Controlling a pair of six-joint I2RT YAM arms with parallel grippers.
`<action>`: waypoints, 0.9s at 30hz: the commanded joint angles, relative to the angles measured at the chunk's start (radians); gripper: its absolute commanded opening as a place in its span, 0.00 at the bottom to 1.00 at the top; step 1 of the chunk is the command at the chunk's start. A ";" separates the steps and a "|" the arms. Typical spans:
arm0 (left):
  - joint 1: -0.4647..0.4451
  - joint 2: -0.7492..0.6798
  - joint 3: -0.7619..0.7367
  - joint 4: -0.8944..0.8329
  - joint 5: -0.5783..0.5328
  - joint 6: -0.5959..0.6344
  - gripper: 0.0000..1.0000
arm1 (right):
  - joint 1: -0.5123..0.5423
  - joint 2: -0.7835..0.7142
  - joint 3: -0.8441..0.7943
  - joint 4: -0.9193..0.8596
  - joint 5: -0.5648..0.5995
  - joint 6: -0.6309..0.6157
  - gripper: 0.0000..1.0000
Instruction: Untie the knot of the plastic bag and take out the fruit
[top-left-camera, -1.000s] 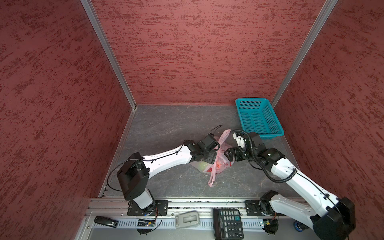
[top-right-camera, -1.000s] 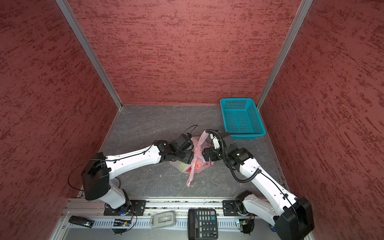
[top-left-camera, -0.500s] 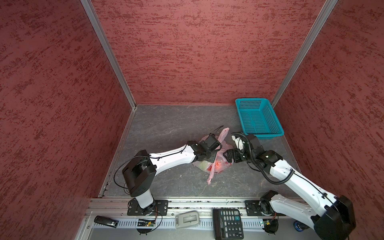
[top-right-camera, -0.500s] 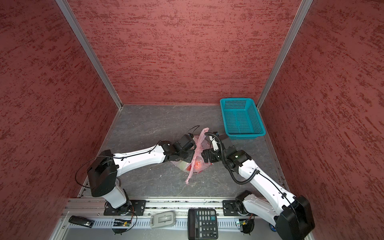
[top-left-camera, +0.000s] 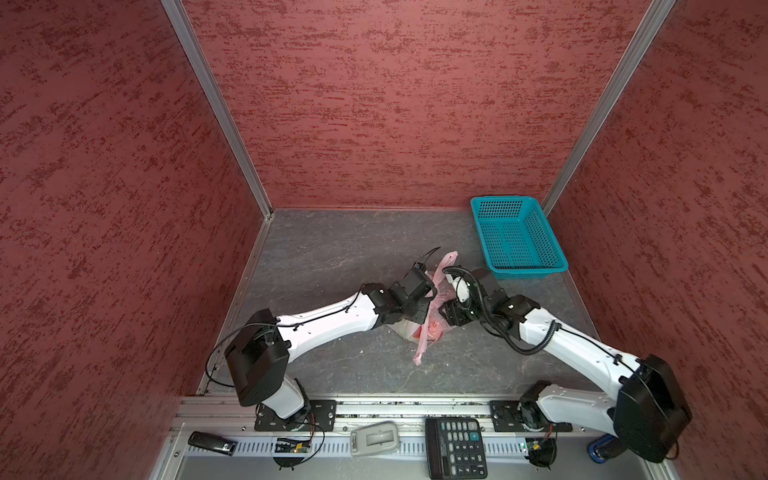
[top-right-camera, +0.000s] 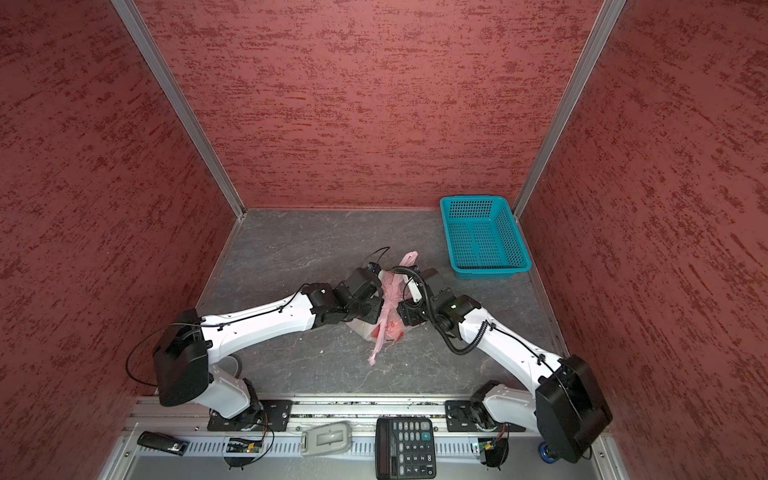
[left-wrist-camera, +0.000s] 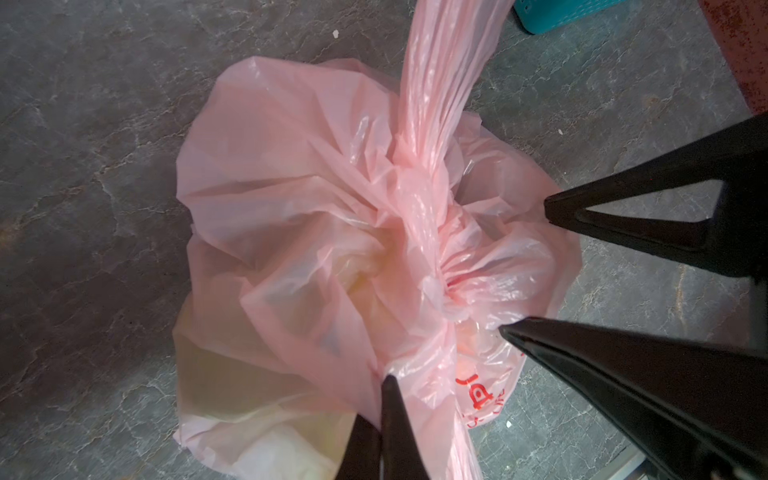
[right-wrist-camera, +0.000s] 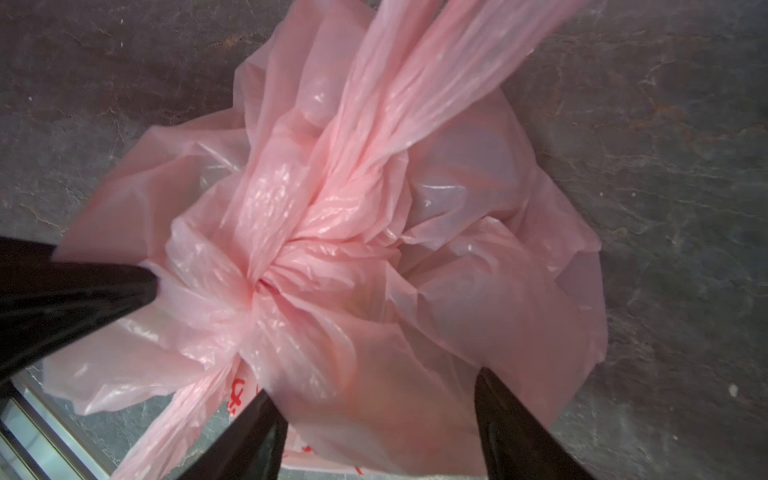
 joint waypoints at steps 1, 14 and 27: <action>0.000 -0.025 -0.014 0.036 0.002 0.007 0.00 | 0.006 0.015 0.047 0.086 0.031 -0.019 0.65; 0.133 -0.140 -0.123 0.043 0.013 -0.021 0.00 | -0.007 -0.071 -0.001 0.068 0.094 0.027 0.00; 0.430 -0.340 -0.325 0.043 0.133 -0.007 0.00 | -0.236 -0.264 -0.151 -0.003 0.086 0.235 0.00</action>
